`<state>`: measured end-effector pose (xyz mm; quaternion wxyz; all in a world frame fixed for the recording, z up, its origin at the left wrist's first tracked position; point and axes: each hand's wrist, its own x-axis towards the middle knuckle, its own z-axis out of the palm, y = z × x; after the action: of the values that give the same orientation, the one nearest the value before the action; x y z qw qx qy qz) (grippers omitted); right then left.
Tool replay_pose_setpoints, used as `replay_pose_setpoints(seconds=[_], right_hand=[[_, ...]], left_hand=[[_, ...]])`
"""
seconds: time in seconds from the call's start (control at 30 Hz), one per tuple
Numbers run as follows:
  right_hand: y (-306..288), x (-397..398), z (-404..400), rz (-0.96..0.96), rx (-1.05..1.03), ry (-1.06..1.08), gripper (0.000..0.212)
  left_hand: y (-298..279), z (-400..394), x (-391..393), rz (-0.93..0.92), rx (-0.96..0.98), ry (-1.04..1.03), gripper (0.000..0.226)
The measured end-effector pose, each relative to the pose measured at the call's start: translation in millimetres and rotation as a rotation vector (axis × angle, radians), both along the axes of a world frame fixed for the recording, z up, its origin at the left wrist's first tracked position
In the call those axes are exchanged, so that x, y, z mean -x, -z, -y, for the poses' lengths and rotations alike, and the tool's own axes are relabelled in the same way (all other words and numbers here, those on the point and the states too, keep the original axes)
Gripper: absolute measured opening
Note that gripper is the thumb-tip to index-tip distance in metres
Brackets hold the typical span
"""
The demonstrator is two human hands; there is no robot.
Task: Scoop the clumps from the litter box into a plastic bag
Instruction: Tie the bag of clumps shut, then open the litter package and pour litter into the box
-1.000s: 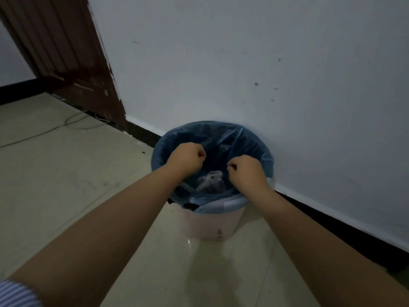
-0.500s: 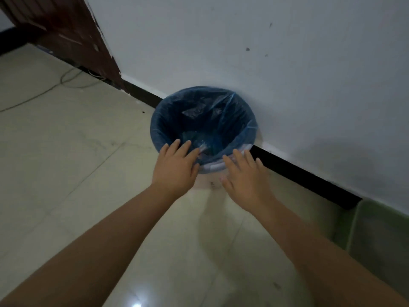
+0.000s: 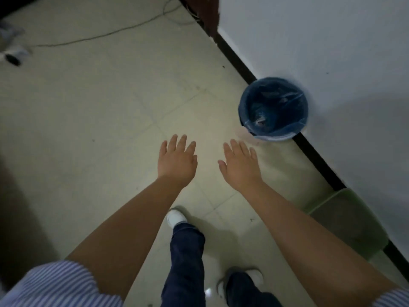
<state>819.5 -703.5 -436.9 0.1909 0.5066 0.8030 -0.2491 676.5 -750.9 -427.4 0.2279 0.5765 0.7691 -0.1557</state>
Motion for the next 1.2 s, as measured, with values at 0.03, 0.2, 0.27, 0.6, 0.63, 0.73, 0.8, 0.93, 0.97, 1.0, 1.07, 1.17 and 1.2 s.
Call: replay_pose_setpoints(seconds=[0.03,0.2,0.27,0.6,0.63,0.73,0.8,0.93,0.97,1.0,1.07,1.17,1.2], right_hand=[[-19.0,20.9,3.4,-0.010,0.002,-0.029,0.055],[-105.0,130.7,16.9,-0.055,-0.027,-0.139,0.055],[-132.3,174.2,14.5,-0.067,-0.046,-0.169,0.055],[-222.9,387.5,-22.9,-0.140,-0.228,-0.430,0.054],[-226.7,410.0,-24.1,-0.145,-0.227,-0.465,0.054],[-223.7,491.0,-33.1,-0.154,-0.209,-0.575,0.055],[-218.0,509.0,-36.3,-0.138,-0.202,-0.602,0.055],[-201.1,594.0,-60.3,-0.123,-0.145,-0.665,0.056],[-200.0,622.7,-69.2,-0.122,-0.141,-0.697,0.056],[-200.9,650.7,-77.6,-0.126,-0.133,-0.723,0.056],[-205.1,704.3,-93.2,-0.147,-0.126,-0.760,0.056],[-209.7,782.7,-117.0,-0.177,-0.171,-0.789,0.056],[-210.6,809.6,-124.4,-0.182,-0.193,-0.805,0.056]], left_hand=[[-19.3,8.5,18.0,0.005,0.003,-0.038,0.050],[-99.3,44.1,114.4,-0.013,-0.014,-0.184,0.051],[-124.1,50.1,159.5,-0.040,-0.058,-0.220,0.051],[-212.5,50.6,344.5,-0.130,-0.232,-0.510,0.053],[-214.9,49.4,360.7,-0.119,-0.227,-0.540,0.053],[-211.2,43.8,425.7,-0.113,-0.197,-0.656,0.054],[-208.2,40.0,444.6,-0.103,-0.179,-0.661,0.054],[-202.6,19.9,524.6,-0.090,-0.141,-0.782,0.054],[-203.4,13.1,552.1,-0.089,-0.127,-0.806,0.054],[-205.7,7.2,577.9,-0.086,-0.112,-0.824,0.054],[-210.7,-5.1,625.2,-0.087,-0.108,-0.863,0.054],[-214.7,-20.0,697.0,-0.092,-0.127,-0.913,0.054],[-215.5,-23.9,721.1,-0.101,-0.135,-0.932,0.054]])
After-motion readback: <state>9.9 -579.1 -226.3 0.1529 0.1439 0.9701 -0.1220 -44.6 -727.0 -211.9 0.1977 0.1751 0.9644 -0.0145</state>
